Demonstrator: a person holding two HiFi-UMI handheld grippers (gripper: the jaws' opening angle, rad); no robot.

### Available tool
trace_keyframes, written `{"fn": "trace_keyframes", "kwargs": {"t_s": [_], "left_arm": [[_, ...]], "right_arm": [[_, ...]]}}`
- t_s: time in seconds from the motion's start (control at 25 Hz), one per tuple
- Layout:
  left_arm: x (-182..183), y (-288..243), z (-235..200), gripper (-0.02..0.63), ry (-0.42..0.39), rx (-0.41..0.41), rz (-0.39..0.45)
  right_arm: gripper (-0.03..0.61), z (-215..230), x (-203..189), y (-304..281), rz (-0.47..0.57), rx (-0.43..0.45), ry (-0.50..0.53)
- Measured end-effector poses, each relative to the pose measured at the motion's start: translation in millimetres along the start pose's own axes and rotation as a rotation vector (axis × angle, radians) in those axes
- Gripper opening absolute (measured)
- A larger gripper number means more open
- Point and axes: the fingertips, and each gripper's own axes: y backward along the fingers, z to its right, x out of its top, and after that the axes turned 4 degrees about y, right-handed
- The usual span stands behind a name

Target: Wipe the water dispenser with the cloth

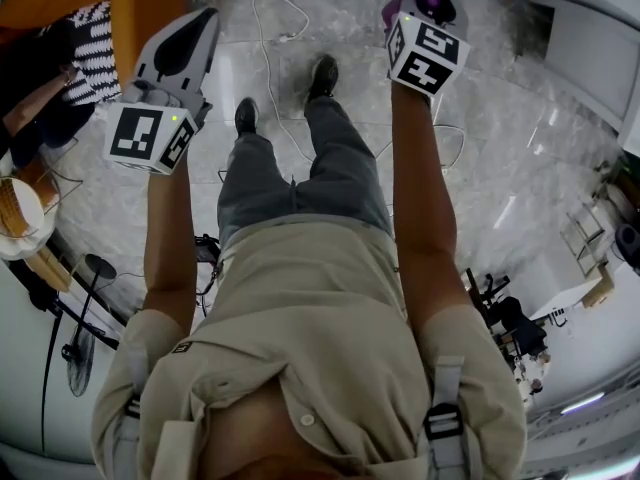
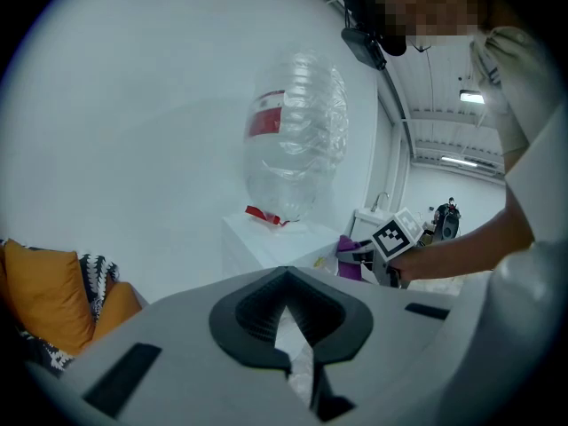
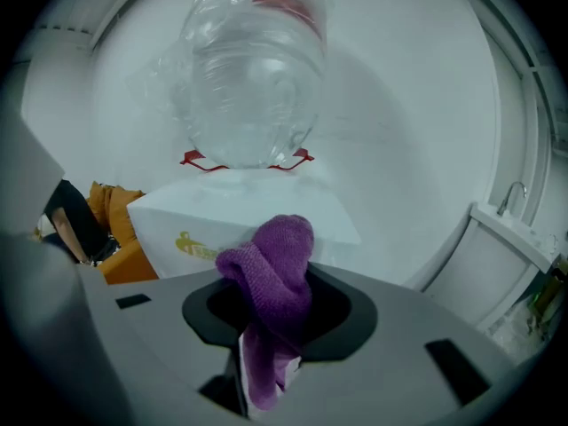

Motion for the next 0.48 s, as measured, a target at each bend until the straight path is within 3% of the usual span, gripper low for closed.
{"fn": "trace_keyframes", "kwargs": {"t_s": [0.48], "left_arm": [[-27, 26, -30, 0.015, 0.04, 0.044, 0.023]], "right_arm": [[0.138, -89, 8, -7, 0.013, 0.081, -0.056]]}}
